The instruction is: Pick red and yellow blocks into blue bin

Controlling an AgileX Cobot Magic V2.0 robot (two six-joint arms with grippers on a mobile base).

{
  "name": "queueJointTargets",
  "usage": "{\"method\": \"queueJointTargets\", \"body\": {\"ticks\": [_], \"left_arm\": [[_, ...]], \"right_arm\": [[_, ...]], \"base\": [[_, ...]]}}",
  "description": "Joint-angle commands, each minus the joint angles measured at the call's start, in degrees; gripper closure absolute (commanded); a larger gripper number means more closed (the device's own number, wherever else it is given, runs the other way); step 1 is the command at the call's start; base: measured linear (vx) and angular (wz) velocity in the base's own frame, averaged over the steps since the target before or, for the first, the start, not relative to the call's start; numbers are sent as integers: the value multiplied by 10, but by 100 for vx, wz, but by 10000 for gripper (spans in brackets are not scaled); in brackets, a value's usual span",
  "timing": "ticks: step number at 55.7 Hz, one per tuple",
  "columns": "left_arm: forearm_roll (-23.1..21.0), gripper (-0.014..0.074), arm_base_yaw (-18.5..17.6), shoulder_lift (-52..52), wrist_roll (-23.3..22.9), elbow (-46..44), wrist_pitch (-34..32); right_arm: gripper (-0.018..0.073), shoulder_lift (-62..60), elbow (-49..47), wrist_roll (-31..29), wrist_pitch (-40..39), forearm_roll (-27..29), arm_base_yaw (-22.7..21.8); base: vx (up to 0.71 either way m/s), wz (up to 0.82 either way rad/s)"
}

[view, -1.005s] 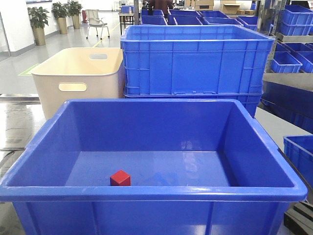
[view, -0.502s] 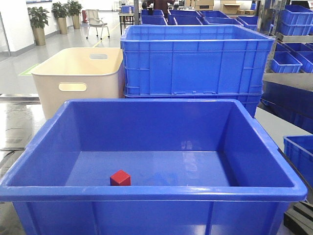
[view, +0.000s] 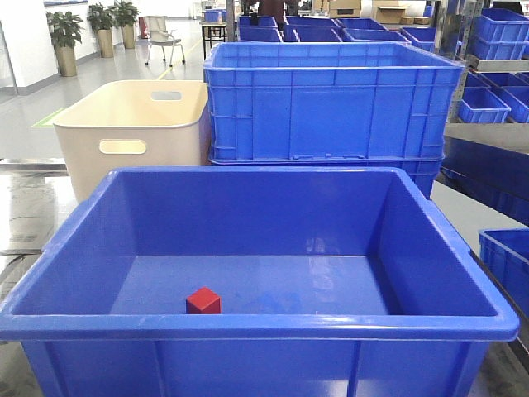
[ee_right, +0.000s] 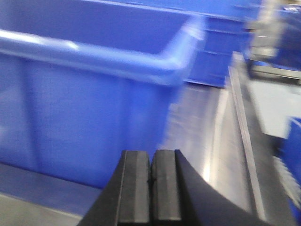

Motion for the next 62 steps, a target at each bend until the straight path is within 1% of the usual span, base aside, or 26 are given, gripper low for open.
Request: {"method": "queueJointTargets", "body": {"ticks": [1,6,12,15,62], "left_arm": [[-3,594,0,-10,-3,-9,-44],[-3,594,0,-10,-3,-9,-44],[-3,594,0,-10,-3,-9,-44],[-3,594,0,-10,-3,-9,-44],[-3,594,0,-10,-3,-9,-44]], "right_arm": [[569,-54,35,9,-84,-8,-42],[569,-106,84,10,-116,-8,-58],[569,-154,139,10,-161,-9,-57],[569,-174,136,12,-130,-8,-57],[569,-172,136,10,-134,-8,-57]], "base": [[0,0],[0,0],[0,0],[0,0],[0,0]]}}
